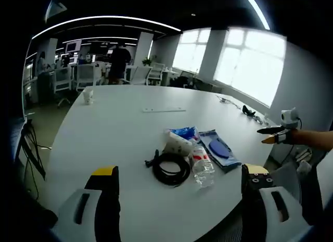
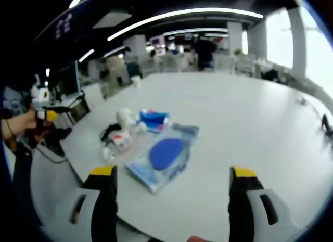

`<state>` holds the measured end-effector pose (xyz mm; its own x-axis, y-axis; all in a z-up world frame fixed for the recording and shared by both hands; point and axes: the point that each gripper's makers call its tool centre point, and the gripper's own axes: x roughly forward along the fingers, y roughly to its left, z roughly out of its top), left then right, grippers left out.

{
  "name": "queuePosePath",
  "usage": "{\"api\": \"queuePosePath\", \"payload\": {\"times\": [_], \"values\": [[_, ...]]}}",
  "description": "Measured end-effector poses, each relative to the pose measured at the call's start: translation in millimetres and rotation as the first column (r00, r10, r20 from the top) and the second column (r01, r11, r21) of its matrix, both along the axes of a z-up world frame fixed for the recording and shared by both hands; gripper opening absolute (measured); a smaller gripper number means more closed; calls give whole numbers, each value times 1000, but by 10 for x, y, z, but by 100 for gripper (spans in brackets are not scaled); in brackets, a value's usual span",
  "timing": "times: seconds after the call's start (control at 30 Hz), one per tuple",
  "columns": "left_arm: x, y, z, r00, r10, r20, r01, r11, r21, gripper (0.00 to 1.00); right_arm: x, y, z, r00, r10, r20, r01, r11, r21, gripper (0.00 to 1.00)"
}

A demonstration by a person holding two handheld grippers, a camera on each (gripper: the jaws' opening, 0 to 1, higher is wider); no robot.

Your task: Arrange the tabletop items into an orderly group along one side of the table until the central work area is clear of visible clutter.

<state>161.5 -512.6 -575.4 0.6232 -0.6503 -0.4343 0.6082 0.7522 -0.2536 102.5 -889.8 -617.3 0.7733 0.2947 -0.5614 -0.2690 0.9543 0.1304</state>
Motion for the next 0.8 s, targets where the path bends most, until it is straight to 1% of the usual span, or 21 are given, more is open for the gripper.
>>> {"api": "queuePosePath", "payload": {"times": [0.37,0.8], "values": [[29,5,0,1000,-3,-2,3,1000,1,97,-4,-46,-13,1000,-9,-4,9,1000,-4,86],[35,9,-17,1000,1,-7,-1,1000,5,97,24,-33,-17,1000,-3,-5,3,1000,-2,85]]}}
